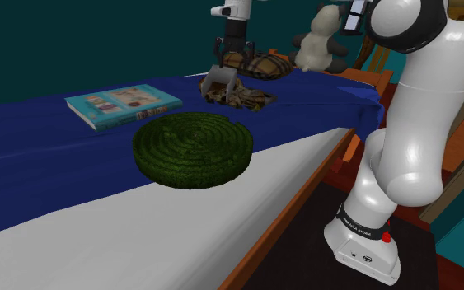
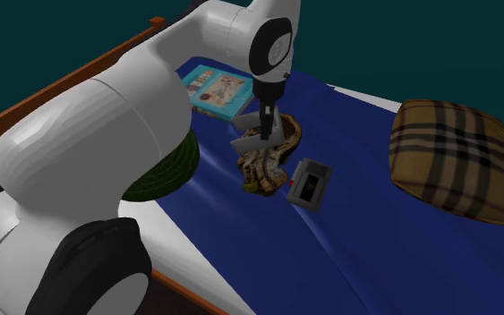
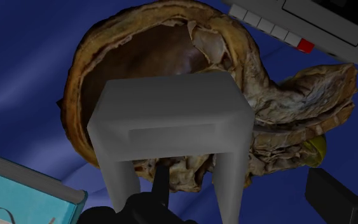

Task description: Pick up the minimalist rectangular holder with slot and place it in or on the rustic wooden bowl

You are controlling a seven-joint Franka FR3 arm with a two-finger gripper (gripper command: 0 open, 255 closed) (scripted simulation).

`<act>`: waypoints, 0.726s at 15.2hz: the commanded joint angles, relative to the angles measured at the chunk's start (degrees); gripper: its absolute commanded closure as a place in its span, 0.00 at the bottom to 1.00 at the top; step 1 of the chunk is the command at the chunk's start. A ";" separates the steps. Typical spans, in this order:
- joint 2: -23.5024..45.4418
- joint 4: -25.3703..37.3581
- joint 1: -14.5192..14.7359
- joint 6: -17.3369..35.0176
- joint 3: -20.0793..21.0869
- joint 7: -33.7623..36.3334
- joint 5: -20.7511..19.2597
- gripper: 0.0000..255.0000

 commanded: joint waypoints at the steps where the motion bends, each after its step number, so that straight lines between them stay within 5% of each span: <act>1: 1.08 4.24 -0.46 -3.32 -0.23 -0.37 0.53 0.00; 3: 2.65 9.68 -1.12 -7.40 -0.49 -0.75 1.32 0.00; 11: 2.65 9.68 -1.13 -7.40 -0.48 -0.75 1.32 0.00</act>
